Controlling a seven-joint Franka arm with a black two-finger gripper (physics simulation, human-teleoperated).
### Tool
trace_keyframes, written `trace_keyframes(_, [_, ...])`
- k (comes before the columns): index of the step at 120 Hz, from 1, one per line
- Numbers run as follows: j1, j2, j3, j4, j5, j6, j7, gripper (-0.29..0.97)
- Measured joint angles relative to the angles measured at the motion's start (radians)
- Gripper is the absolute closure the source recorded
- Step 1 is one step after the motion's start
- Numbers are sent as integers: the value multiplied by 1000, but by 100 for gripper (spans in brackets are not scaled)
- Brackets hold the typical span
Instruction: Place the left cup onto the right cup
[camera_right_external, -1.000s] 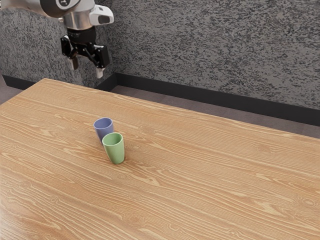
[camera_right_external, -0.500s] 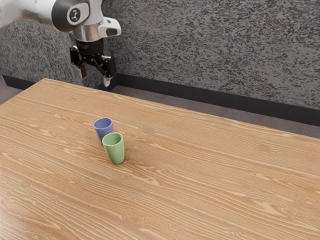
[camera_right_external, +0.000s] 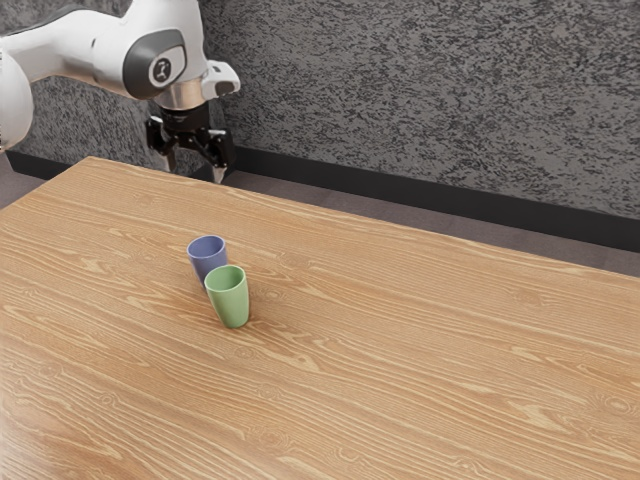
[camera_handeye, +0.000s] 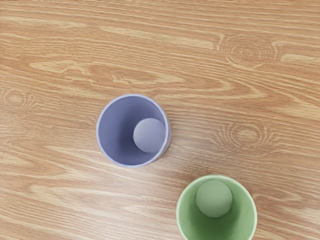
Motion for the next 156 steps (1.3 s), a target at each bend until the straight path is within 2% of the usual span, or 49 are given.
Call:
trace_keyframes(37, [0,49,11,-2,-5,86,-76,0])
trace_keyframes(75, [0,29,20,-167,-14,209,-183,0])
trace_keyframes(113, [1,43,45,-186,-16,286,-264,0])
trace_keyframes(156, [3,70,86,-176,-123,300,-267,0])
